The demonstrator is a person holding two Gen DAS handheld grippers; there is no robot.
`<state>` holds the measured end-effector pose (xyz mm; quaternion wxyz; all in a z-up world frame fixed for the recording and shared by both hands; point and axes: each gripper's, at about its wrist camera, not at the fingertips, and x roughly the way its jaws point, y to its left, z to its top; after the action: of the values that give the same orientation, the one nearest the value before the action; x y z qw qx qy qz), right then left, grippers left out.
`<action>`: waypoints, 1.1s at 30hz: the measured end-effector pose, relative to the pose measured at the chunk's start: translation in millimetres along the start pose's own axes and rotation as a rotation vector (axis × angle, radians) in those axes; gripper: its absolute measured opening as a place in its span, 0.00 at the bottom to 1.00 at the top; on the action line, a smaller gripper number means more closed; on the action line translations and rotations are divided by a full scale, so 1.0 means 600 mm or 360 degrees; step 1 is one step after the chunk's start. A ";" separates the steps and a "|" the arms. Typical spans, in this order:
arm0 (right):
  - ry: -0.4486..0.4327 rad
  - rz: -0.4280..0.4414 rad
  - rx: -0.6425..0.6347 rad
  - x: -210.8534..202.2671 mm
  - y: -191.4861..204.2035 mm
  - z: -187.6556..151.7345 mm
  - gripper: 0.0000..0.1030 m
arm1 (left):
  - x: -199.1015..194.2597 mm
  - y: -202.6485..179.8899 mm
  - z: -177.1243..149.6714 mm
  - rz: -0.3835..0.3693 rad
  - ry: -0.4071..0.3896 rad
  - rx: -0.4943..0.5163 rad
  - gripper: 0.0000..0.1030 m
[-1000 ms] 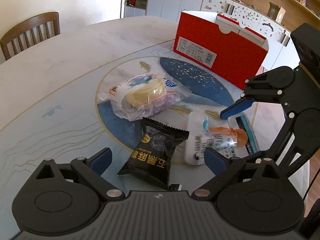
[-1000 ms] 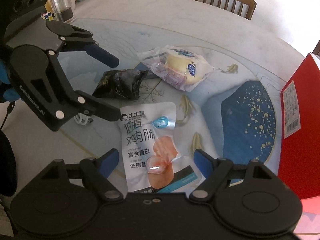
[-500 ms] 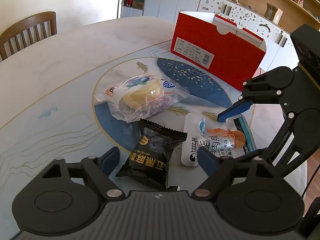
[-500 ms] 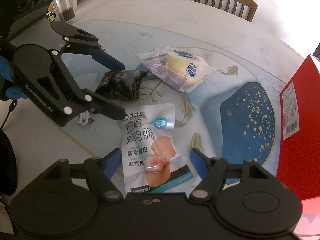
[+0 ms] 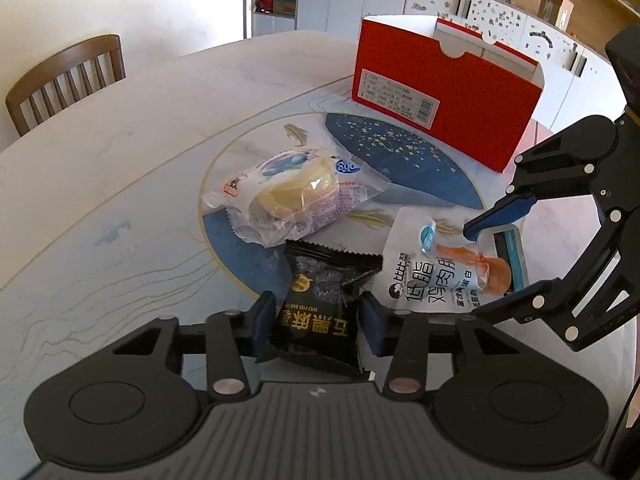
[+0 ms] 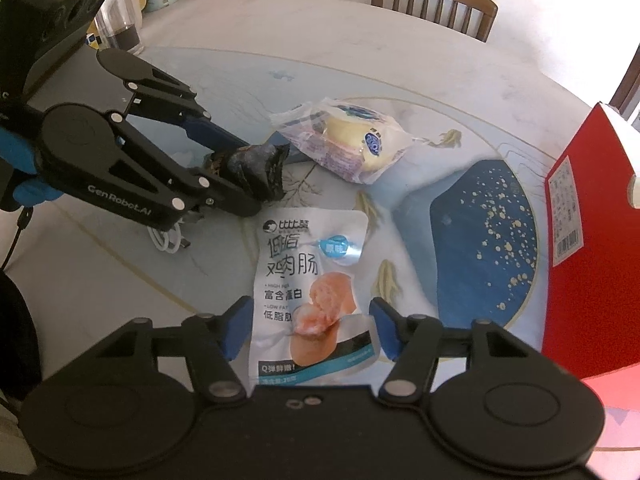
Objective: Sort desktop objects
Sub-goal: 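Grasp the black snack packet with the left tool while the right tool grasps the white pouch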
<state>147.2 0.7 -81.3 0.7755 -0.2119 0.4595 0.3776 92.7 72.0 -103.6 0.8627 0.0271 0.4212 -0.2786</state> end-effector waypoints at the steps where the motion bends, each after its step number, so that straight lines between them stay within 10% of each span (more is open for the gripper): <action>1: -0.0003 -0.0009 0.0005 -0.001 0.001 0.000 0.59 | 0.000 -0.001 0.000 0.0006 0.0002 0.0006 0.41; 23: -0.0093 -0.0076 0.0079 -0.066 -0.011 -0.017 0.57 | -0.023 -0.037 0.011 0.0033 0.0019 0.0020 0.32; 27: -0.0096 -0.0084 0.0090 -0.074 -0.013 -0.024 0.57 | -0.015 -0.039 0.013 0.0083 0.0022 0.0011 0.63; 33: -0.0102 -0.0085 0.0125 -0.085 -0.019 -0.038 0.57 | -0.001 -0.042 0.013 0.0049 0.0052 0.0001 0.64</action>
<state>128.8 -41.8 -48.4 0.8072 -0.1812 0.4432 0.3451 85.0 48.9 -93.4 0.8598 0.0383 0.4348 -0.2649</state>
